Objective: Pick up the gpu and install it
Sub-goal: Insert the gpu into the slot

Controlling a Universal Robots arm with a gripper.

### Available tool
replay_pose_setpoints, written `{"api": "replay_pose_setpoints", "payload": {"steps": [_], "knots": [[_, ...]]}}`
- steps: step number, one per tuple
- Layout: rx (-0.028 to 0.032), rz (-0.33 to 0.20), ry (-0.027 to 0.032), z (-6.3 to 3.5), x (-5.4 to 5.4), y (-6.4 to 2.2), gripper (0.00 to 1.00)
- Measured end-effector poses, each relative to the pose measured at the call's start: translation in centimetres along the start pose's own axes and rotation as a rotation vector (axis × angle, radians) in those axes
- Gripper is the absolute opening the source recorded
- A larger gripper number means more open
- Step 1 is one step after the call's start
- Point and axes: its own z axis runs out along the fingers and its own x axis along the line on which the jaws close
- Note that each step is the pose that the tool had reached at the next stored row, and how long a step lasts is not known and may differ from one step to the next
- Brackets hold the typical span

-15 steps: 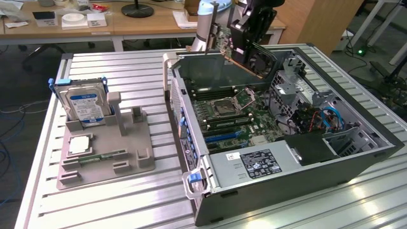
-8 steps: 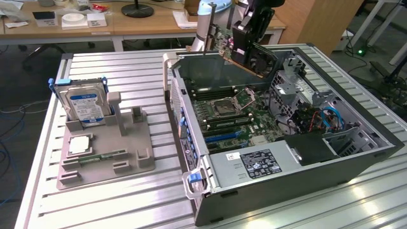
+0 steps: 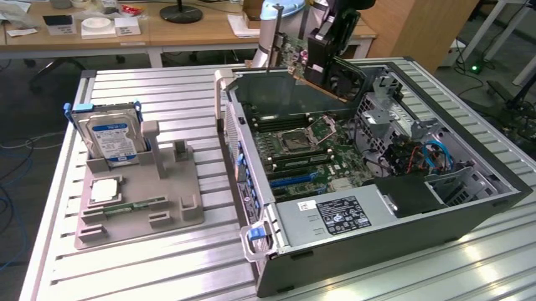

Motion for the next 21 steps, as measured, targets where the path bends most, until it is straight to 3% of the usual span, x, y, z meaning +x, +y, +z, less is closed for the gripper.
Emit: {"api": "replay_pose_setpoints", "payload": {"steps": [11, 15, 18, 21], "knots": [[0.0011, -0.132, 0.0023, 0.13, 0.00, -0.02, 0.28], [0.0096, -0.180, -0.0046, 0.23, 0.01, -0.02, 0.28], [0.0162, -0.187, -0.0105, 0.31, 0.01, -0.03, 0.28], [0.0166, -0.188, -0.0109, 0.32, 0.01, -0.03, 0.28]]}}
